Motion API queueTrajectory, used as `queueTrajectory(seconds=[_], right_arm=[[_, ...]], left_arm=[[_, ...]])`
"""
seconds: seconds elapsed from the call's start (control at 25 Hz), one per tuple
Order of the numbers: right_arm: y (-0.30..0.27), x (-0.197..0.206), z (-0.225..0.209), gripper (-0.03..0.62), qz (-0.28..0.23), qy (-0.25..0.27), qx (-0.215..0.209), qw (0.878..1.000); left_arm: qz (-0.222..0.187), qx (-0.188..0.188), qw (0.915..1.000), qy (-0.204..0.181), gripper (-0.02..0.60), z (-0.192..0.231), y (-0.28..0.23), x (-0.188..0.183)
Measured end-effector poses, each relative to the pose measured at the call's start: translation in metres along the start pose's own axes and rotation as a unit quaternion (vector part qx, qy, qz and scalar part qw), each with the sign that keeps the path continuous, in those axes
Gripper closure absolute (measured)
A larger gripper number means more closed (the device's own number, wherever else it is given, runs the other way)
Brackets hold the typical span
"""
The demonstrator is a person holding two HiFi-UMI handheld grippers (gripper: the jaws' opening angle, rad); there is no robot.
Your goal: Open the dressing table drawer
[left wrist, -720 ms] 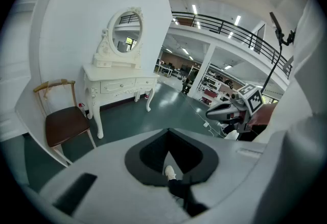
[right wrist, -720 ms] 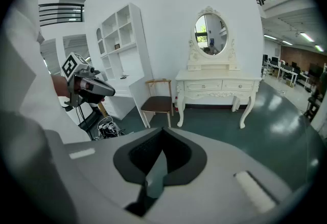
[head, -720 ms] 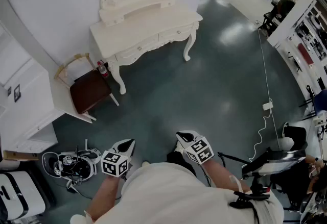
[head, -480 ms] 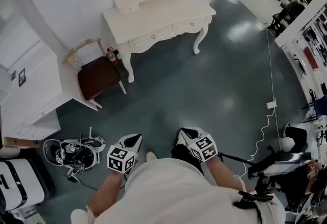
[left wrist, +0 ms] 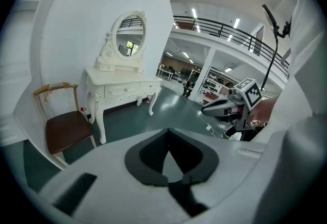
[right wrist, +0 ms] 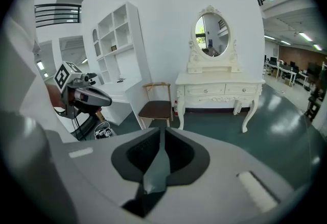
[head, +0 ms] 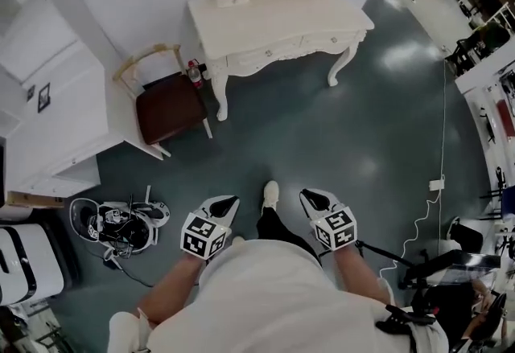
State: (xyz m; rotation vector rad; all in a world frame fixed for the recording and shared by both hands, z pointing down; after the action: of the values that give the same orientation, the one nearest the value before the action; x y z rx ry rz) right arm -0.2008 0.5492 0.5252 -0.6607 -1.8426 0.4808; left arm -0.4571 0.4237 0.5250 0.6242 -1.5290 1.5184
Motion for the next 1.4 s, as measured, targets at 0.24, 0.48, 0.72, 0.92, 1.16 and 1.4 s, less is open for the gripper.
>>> queueTrajectory(seconds=[0.24, 0.48, 0.72, 0.92, 1.16, 1.4], right_arm=[[-0.037, -0.089, -0.070, 0.539, -0.020, 0.013, -0.018, 1.000], [-0.070, -0.155, -0.148, 0.565, -0.018, 0.028, -0.030, 0.999], [-0.104, -0.195, -0.198, 0.580, -0.006, 0.008, -0.026, 1.000], [-0.148, -0.234, -0.224, 0.592, -0.001, -0.011, -0.020, 1.000], [-0.194, -0.306, -0.248, 0.592, -0.002, -0.026, 0.006, 1.000], [-0.241, -0.385, -0.263, 0.592, -0.008, -0.030, 0.032, 0.999]], left_arm=[[0.013, -0.034, 0.9993, -0.013, 0.536, 0.051, -0.062, -0.079], [0.002, -0.069, 0.9972, -0.026, 0.522, 0.109, -0.140, -0.156], [0.008, -0.086, 0.9957, -0.032, 0.523, 0.154, -0.191, -0.206], [0.010, -0.094, 0.9953, -0.019, 0.522, 0.222, -0.229, -0.232], [-0.005, -0.106, 0.9943, 0.009, 0.518, 0.329, -0.282, -0.264], [-0.007, -0.121, 0.9926, 0.006, 0.529, 0.435, -0.328, -0.299]])
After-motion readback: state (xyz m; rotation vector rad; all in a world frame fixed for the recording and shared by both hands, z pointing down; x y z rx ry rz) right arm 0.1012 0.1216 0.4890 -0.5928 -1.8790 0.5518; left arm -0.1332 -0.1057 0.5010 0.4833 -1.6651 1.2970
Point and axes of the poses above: the fingertips, and each gripper's own axes: y backward along the fingers, z to its left, x out of its underside, the point moved 9 cm from there along y, backward along the fingers, and after that the axes turned 15 degrees about -y, right-handed, at the moved point
